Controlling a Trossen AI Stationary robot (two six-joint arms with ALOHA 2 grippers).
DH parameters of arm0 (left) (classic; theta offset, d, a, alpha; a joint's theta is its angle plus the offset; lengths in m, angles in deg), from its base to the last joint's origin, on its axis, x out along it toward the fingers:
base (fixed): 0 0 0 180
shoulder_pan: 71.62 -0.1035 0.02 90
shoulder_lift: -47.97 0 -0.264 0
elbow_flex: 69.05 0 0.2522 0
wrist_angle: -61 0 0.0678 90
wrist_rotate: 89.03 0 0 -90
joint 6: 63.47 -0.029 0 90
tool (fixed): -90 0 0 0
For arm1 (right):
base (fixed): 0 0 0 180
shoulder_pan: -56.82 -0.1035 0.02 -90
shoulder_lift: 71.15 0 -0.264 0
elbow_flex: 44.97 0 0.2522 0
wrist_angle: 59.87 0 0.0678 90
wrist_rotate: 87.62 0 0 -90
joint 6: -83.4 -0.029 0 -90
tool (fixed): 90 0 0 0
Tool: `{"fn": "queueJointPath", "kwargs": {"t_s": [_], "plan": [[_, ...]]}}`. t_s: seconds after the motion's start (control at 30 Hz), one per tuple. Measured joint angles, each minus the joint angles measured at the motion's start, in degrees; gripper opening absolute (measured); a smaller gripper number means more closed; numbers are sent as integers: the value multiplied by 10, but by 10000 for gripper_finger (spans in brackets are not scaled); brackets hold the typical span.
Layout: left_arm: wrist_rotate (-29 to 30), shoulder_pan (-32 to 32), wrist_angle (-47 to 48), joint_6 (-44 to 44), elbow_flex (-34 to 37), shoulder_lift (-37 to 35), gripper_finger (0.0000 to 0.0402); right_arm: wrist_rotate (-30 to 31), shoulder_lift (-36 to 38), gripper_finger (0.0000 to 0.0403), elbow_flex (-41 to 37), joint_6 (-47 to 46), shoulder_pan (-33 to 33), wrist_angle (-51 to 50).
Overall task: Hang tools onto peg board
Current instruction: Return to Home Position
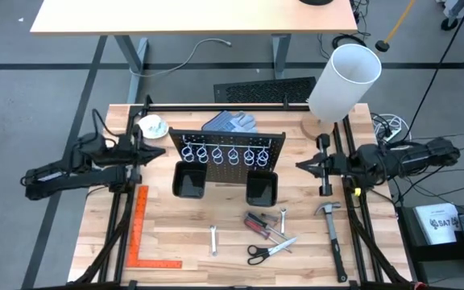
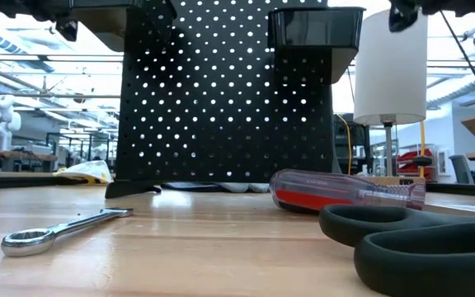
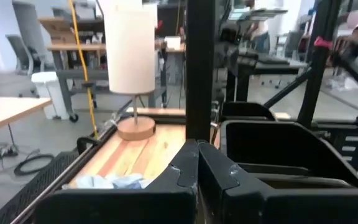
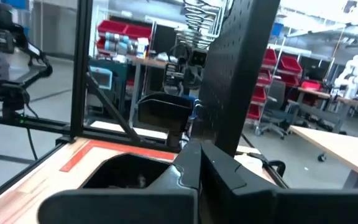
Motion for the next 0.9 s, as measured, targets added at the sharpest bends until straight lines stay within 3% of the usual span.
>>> {"fn": "queueJointPath", "kwargs": {"t_s": [0.33,0.53,0.9], "plan": [[-2,0,34,15,60,-118,1,-7,123,0,-102,-15,3,17],[12,0,16,32,71,-117,1,-7,173,0,-148,-35,3,17],[29,0,-56,39,165,-117,1,-5,231,0,-211,-58,3,16]]}}
